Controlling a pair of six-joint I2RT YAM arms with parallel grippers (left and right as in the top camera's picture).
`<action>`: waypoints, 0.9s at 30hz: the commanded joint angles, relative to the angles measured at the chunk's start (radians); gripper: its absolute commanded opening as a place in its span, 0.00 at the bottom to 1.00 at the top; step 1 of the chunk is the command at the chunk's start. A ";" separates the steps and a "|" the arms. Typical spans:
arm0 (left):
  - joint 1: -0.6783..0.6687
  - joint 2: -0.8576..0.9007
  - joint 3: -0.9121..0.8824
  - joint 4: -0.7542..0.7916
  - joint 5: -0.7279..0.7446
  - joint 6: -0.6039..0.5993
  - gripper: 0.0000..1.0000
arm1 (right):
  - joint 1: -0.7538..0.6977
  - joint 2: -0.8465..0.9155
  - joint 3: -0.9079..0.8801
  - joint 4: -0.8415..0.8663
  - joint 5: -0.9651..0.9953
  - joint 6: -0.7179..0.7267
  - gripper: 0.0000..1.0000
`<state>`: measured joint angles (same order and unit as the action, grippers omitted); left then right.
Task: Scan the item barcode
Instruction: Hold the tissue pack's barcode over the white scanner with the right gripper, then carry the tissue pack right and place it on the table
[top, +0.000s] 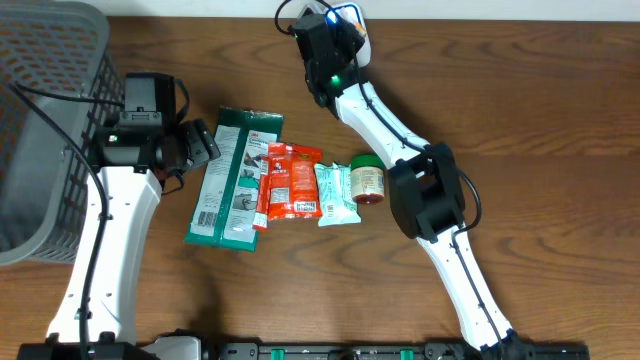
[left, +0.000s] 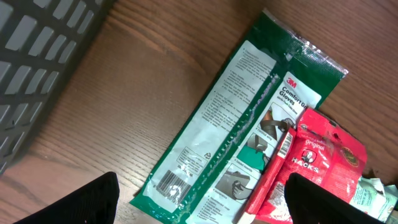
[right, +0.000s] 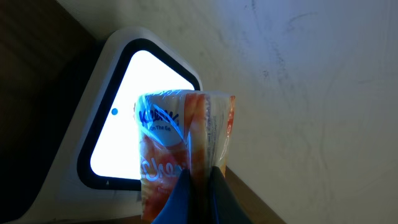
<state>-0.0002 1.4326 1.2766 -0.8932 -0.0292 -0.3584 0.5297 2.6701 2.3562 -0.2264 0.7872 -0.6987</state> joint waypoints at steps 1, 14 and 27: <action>0.003 -0.007 0.010 -0.004 -0.006 0.010 0.85 | -0.001 -0.001 0.013 0.003 0.021 -0.005 0.01; 0.003 -0.007 0.010 -0.004 -0.006 0.010 0.85 | -0.002 -0.309 0.013 -0.264 -0.080 0.337 0.01; 0.003 -0.007 0.010 -0.004 -0.006 0.010 0.85 | -0.197 -0.755 0.013 -0.869 -0.669 0.708 0.01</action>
<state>-0.0002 1.4322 1.2766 -0.8940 -0.0292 -0.3584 0.4141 1.9530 2.3730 -1.0046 0.3592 -0.1158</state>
